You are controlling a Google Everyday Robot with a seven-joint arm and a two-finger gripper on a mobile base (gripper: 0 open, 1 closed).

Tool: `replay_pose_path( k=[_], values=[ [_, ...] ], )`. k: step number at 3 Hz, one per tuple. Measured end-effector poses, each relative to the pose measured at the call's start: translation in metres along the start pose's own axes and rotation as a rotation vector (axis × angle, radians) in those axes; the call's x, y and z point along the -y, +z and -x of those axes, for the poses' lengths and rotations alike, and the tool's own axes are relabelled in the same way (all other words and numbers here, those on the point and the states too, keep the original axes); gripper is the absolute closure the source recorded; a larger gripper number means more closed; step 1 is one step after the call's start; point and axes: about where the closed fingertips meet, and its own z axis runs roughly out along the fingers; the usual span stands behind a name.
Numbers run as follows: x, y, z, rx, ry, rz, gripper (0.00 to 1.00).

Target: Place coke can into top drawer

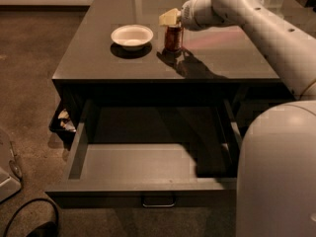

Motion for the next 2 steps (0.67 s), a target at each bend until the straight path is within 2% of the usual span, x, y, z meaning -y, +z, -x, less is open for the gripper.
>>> replay_pose_path(
  k=[1,2],
  values=[
    [0.0,0.0,0.0,-0.001,0.0,0.001,0.89],
    [0.0,-0.024,-0.003,0.031,-0.017,0.013,1.0]
  ],
)
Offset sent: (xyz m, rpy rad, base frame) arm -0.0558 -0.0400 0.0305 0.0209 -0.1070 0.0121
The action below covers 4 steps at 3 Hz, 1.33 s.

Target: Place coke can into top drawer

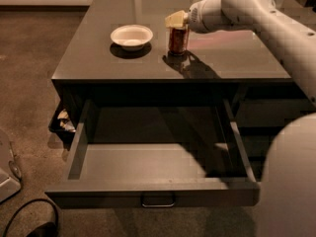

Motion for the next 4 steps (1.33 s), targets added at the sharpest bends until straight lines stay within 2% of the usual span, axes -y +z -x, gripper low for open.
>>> replay_pose_path(
  k=[1,2,3,4],
  values=[
    [-0.005,-0.056,-0.011,0.039,-0.038,0.027,1.0],
    [-0.011,-0.116,-0.038,0.051,-0.064,0.069,1.0],
    [-0.02,-0.15,-0.07,0.034,-0.08,0.184,1.0],
    [-0.038,-0.155,-0.114,-0.036,-0.143,0.309,1.0]
  ],
)
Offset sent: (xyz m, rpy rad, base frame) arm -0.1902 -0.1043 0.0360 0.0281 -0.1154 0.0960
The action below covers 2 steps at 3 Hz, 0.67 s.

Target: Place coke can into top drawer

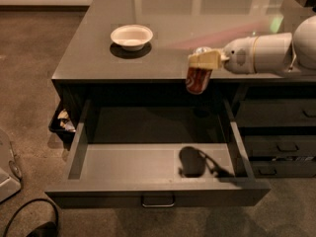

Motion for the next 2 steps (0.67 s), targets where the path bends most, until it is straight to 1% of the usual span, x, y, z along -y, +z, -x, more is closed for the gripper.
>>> replay_pose_path(
  k=[1,2],
  values=[
    [-0.008,0.015,-0.049,-0.076,-0.045,0.059,1.0],
    [0.003,0.04,-0.11,-0.122,-0.017,0.053,1.0]
  ],
)
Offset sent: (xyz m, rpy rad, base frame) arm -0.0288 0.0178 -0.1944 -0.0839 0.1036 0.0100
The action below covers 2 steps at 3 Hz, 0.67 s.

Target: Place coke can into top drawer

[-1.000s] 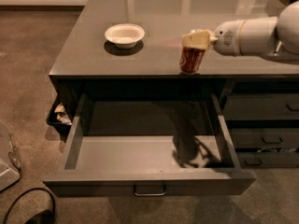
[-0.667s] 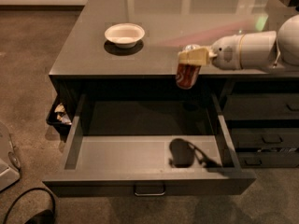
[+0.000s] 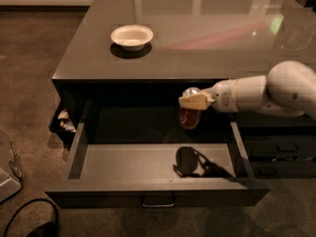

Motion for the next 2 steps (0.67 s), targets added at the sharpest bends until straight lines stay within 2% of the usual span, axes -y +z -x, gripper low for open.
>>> replay_pose_path(
  k=[1,2],
  values=[
    [0.022,0.04,-0.047,0.003,0.062,-0.056,1.0],
    [0.045,0.073,-0.073,0.032,0.127,-0.132,0.82]
  ],
)
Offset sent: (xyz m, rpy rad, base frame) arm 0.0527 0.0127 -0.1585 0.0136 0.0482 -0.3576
